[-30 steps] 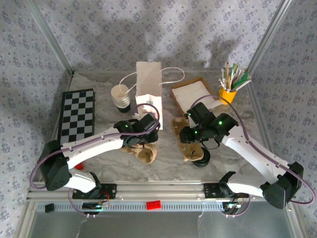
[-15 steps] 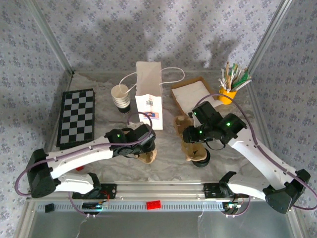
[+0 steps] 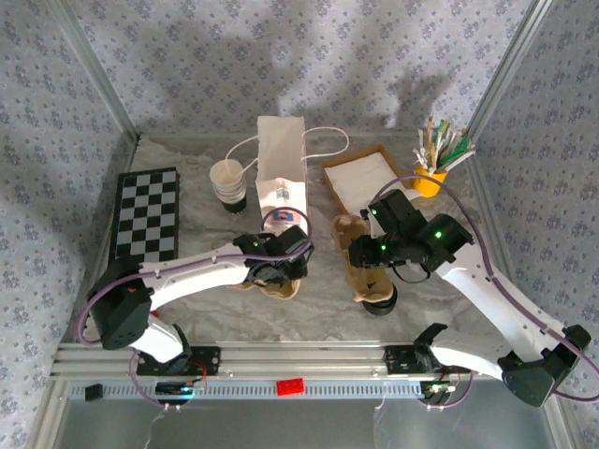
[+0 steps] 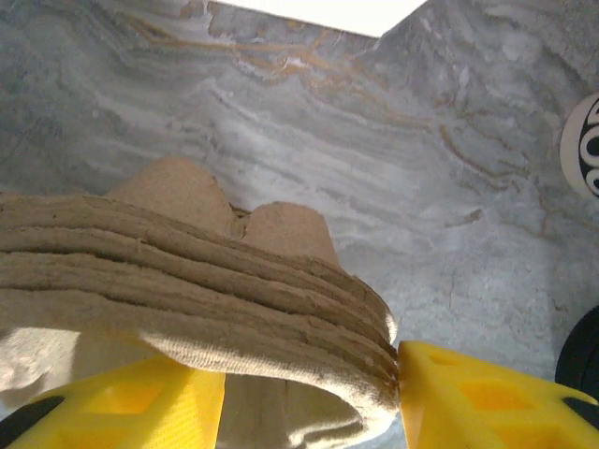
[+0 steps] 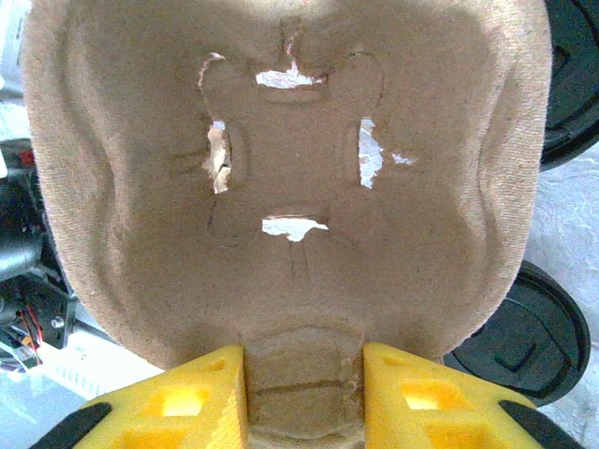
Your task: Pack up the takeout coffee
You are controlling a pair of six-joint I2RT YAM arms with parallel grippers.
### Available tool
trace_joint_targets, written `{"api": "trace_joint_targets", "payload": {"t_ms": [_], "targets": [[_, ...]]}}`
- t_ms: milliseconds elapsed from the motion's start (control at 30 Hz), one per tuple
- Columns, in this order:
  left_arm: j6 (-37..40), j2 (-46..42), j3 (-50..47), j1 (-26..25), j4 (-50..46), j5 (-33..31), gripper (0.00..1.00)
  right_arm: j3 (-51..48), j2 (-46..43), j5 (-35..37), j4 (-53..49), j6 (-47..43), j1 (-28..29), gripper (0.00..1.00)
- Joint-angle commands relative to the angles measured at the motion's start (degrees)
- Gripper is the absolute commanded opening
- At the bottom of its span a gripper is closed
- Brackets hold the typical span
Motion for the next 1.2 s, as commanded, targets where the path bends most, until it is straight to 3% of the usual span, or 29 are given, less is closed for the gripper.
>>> {"api": "trace_joint_targets", "payload": {"t_ms": [0, 267, 533, 733, 1000, 1167], "targets": [[2.08, 1.69, 1.70, 1.37, -2.32, -2.73, 0.51, 2.08, -0.32, -0.01, -1.37, 0.70, -0.44, 0.33], [4.63, 2.42, -0.33, 6.97, -4.20, -3.49, 0.51, 2.87, 0.84, 0.15, -1.25, 0.35, -0.46, 0.33], [4.95, -4.34, -6.39, 10.23, -11.05, -5.61, 0.51, 3.62, 1.38, 0.30, -1.96, -0.02, -0.74, 0.33], [6.96, -13.15, -13.68, 17.37, -14.06, -5.03, 0.51, 4.19, 1.96, 0.51, -2.08, -0.14, -0.90, 0.32], [14.03, -20.44, -15.75, 29.67, -18.74, -4.47, 0.52, 5.98, 3.21, 2.33, -2.22, -0.24, -0.82, 0.32], [15.74, -22.80, -10.33, 31.08, -23.24, -4.86, 0.52, 6.80, 3.61, 3.15, -3.20, -0.03, -0.62, 0.32]]}}
